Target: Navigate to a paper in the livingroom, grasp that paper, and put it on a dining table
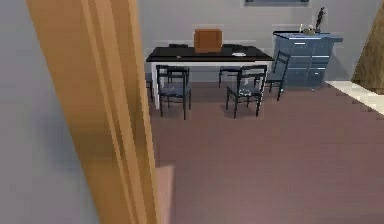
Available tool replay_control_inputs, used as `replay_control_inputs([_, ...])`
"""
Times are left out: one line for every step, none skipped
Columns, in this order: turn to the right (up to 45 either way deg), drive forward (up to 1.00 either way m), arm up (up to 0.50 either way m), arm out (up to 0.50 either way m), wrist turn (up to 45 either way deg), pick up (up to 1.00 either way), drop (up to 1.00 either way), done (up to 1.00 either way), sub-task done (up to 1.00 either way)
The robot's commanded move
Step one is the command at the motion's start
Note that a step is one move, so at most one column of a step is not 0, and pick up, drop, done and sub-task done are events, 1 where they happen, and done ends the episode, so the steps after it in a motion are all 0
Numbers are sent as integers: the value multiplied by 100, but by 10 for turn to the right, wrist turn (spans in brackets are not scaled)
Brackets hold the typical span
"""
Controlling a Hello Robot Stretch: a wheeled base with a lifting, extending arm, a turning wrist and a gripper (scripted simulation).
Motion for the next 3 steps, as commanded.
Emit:
replay_control_inputs([450,0,0,0,0,0,0,0,0])
replay_control_inputs([150,0,0,0,0,0,0,0,0])
replay_control_inputs([0,30,0,0,0,0,0,0,0])
